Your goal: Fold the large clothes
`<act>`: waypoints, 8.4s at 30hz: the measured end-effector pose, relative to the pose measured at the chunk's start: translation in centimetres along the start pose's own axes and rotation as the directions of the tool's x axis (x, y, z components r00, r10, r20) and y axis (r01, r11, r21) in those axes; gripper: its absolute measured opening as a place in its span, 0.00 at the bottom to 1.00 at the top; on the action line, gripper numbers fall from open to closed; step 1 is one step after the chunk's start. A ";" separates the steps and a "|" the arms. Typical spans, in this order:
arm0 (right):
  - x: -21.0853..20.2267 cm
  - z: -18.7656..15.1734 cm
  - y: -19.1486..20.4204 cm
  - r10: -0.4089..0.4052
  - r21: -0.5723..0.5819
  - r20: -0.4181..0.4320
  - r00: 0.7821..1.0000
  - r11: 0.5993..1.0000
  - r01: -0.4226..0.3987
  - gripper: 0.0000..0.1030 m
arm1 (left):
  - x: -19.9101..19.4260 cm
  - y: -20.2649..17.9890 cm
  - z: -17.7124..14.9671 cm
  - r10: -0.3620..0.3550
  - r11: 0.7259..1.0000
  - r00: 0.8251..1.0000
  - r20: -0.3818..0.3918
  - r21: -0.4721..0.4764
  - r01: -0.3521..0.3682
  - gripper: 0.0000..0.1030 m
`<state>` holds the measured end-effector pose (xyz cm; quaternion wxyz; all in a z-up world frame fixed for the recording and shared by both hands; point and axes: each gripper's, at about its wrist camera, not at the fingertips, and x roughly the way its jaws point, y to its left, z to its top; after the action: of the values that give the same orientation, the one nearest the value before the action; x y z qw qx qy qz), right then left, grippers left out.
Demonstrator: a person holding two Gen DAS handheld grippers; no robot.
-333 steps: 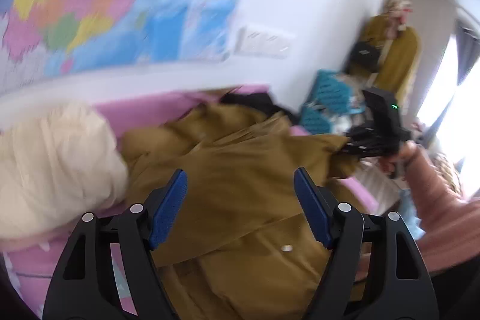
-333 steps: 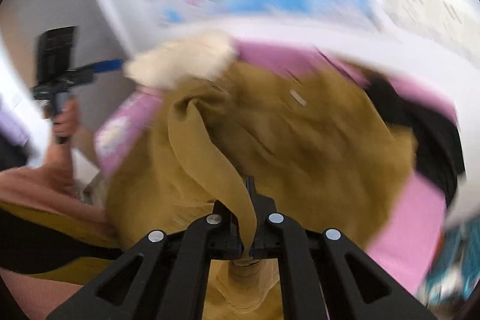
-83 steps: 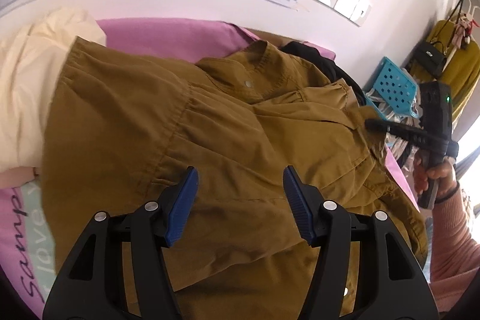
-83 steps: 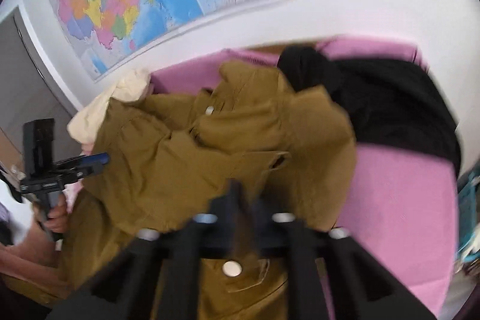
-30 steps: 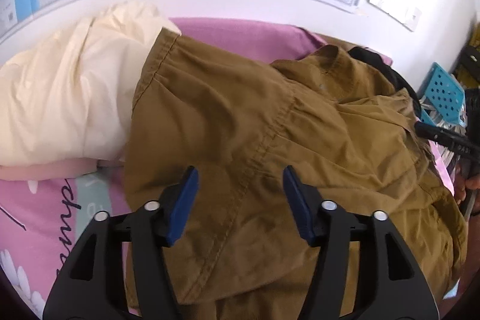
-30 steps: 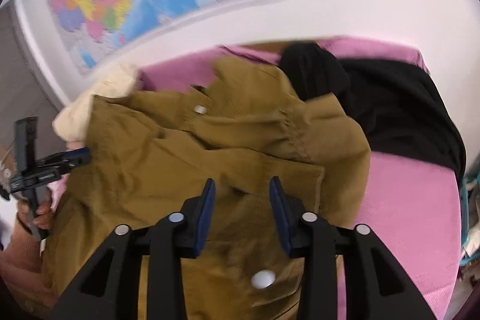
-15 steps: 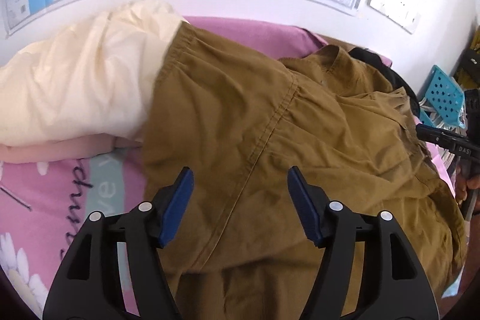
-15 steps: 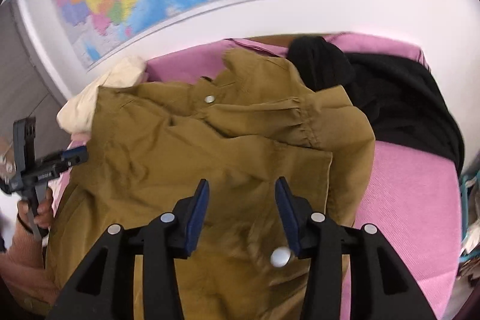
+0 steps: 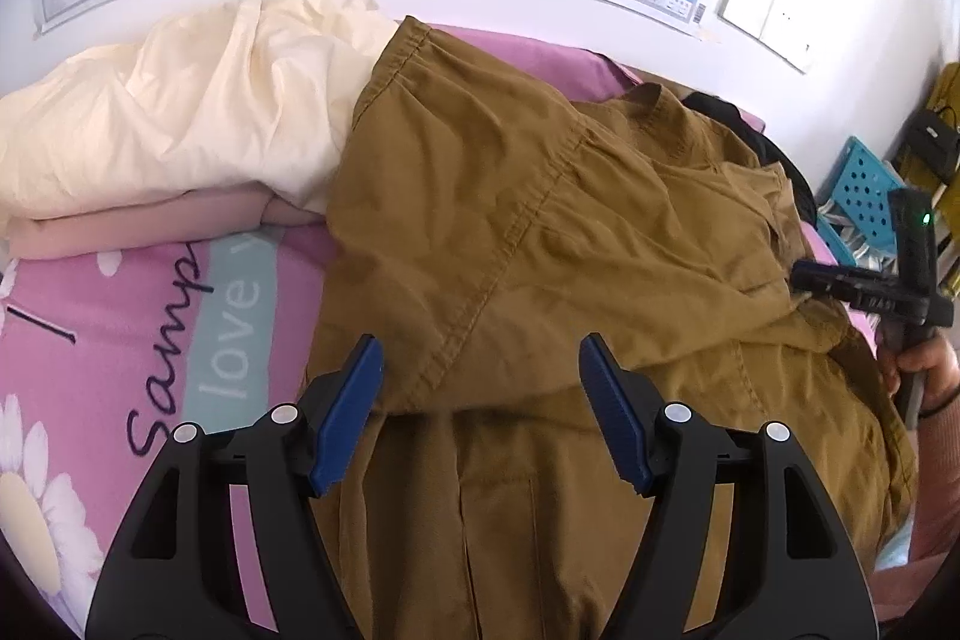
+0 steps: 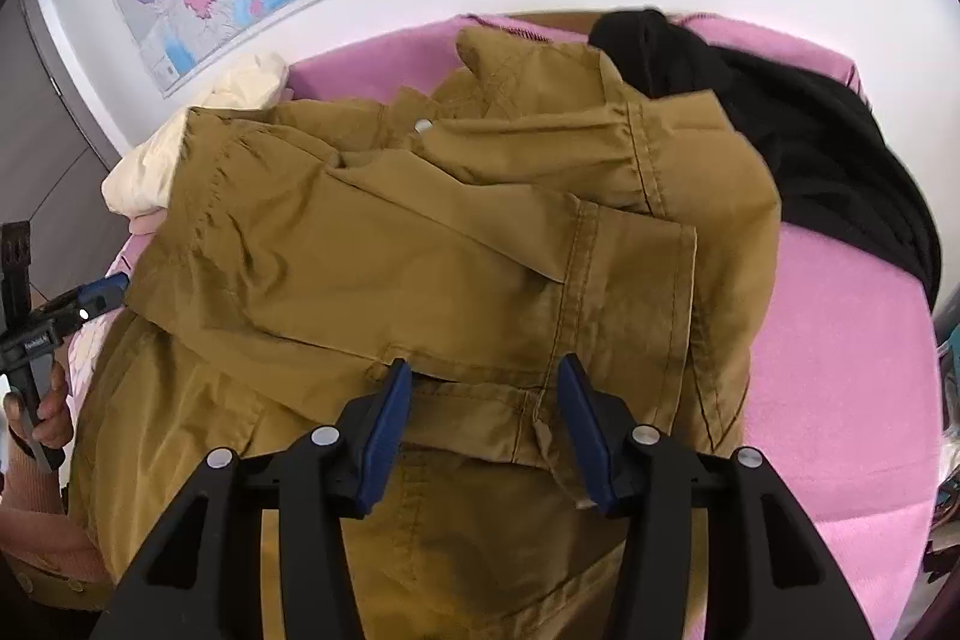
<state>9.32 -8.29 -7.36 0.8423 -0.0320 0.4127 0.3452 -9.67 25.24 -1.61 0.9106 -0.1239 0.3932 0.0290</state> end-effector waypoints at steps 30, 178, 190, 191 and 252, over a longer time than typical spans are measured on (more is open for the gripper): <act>-12.1 -19.3 -3.5 0.300 0.287 0.126 0.946 0.901 -0.324 0.90 | -6.4 3.1 -12.8 -0.255 0.962 0.955 -0.150 -0.144 0.234 0.88; -5.4 9.6 -10.1 0.223 0.411 0.360 0.906 0.834 -0.369 0.47 | 7.0 2.9 15.1 -0.096 0.982 0.972 -0.215 -0.183 0.056 0.14; -9.1 8.5 -3.0 0.118 0.123 0.367 0.923 0.977 -0.174 0.48 | 6.6 1.9 14.7 -0.038 0.993 0.984 -0.172 -0.119 0.018 0.14; -9.1 8.5 -1.9 0.131 0.078 0.364 0.922 0.982 -0.171 0.48 | 6.7 1.9 14.7 -0.035 0.993 0.985 -0.169 -0.116 0.015 0.14; 0.7 14.8 -9.3 -0.237 0.238 0.230 0.944 0.954 0.181 0.02 | 13.6 2.5 16.3 0.057 0.998 0.988 -0.144 0.043 -0.051 0.62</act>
<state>25.23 -9.96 -0.24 0.9190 0.0596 0.3293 0.2083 10.88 31.11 -1.23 0.8808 -0.0969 0.4620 0.0369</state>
